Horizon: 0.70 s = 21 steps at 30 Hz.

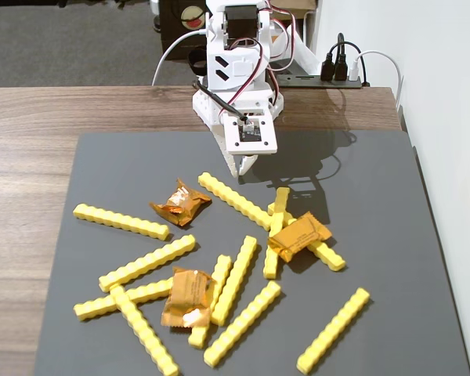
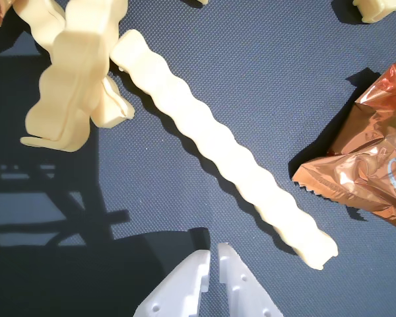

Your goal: Grab a fry

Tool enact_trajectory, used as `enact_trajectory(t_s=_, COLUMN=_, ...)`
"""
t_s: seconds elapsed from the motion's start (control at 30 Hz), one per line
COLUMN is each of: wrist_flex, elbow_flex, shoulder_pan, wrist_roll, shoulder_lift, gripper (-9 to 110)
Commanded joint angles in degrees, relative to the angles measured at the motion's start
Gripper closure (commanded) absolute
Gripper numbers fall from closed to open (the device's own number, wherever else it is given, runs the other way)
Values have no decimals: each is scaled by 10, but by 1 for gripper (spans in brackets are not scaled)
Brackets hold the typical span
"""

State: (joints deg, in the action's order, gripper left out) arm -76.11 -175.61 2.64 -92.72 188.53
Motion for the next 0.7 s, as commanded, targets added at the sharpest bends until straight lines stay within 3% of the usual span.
enact_trajectory(t_s=0.0, wrist_flex=-14, elbow_flex=2, shoulder_pan=-21, wrist_roll=3, shoulder_lift=2, gripper=101)
enact_trajectory(t_s=0.67, wrist_flex=-14, elbow_flex=2, shoulder_pan=-22, wrist_roll=3, shoulder_lift=2, gripper=101)
